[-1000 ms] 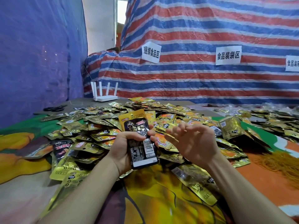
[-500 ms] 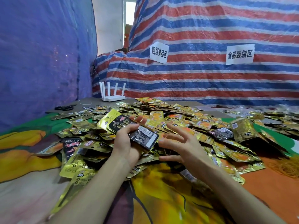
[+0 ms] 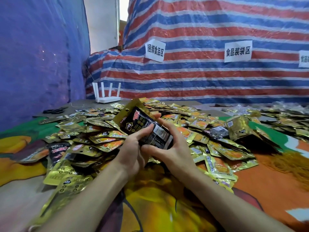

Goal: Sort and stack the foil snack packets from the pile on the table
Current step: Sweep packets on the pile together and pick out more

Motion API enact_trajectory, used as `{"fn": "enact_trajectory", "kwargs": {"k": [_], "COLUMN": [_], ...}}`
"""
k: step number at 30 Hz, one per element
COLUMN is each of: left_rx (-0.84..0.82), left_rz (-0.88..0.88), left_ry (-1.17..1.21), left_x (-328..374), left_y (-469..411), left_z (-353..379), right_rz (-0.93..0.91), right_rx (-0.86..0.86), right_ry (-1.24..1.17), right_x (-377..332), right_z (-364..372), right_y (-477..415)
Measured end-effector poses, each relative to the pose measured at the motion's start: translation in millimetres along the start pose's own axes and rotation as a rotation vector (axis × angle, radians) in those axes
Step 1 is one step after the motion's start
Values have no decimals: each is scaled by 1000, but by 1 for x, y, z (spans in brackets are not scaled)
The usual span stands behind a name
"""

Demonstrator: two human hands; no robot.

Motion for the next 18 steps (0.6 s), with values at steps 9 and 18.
{"fn": "enact_trajectory", "kwargs": {"k": [9,18], "left_rx": [-117,-176], "left_rz": [8,7], "left_ry": [87,205], "left_x": [3,5], "left_y": [5,6], "left_z": [6,8], "right_rz": [-48,213], "right_rx": [-22,-208], "right_ry": [55,-555], "right_x": [1,8], "right_z": [-4,-19], "right_y": [0,-12]}}
Point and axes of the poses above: each hand's wrist, its own y-axis away from the middle knuckle, its own z-axis out of the palm, x = y × z, the point moved 3 cm from there along -y, towards the middle knuckle, and after that the axes turned 13 degrees about -x, right-handed, at the moved point
